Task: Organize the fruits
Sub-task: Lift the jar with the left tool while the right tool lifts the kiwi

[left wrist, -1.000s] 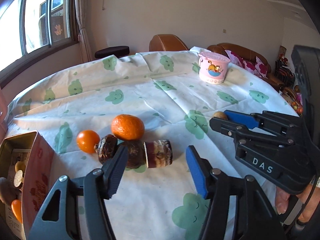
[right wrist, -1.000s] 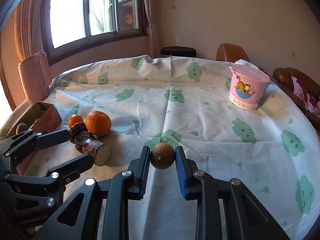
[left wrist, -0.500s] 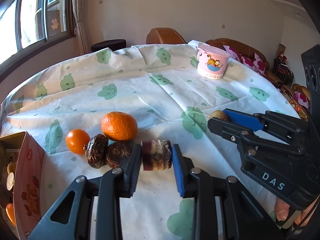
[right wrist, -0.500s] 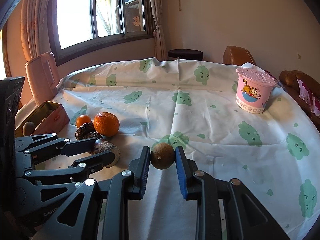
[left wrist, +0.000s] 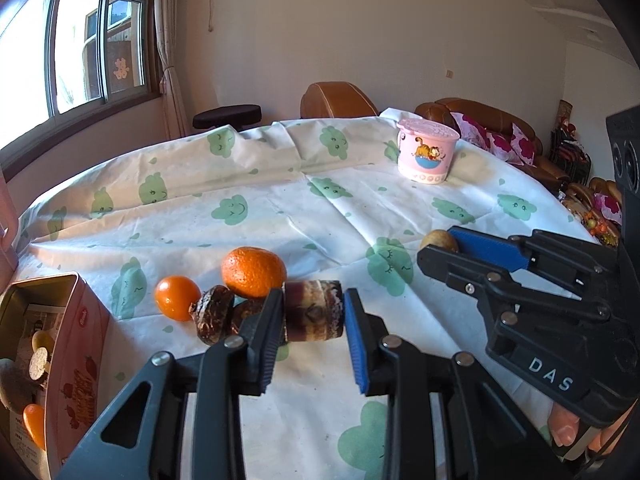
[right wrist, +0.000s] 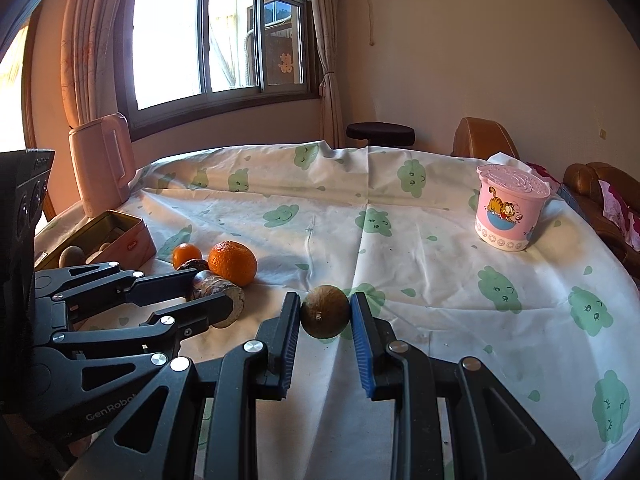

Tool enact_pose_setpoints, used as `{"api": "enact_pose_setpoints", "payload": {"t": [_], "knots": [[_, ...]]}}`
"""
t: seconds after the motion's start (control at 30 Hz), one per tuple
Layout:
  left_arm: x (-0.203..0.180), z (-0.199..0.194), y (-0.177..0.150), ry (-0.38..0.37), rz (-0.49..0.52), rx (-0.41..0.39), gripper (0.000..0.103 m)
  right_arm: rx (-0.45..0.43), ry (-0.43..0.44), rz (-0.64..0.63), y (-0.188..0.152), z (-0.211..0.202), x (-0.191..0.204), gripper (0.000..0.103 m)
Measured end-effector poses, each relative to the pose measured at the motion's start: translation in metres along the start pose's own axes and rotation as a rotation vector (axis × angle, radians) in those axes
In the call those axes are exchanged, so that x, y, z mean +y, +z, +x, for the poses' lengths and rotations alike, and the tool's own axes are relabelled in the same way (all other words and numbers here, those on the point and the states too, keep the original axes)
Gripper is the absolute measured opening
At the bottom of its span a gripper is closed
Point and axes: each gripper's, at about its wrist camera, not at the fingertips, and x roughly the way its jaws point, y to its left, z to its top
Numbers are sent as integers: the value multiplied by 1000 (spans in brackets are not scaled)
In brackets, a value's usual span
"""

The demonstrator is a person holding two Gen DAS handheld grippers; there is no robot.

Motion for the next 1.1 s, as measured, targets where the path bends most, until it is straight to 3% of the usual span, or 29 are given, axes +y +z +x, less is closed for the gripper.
{"api": "enact_pose_setpoints", "payload": {"t": [1.1], "knots": [[7,-28,-4,37,-41,-148,32,-134,20,-22,-3,-24,4,28]]}}
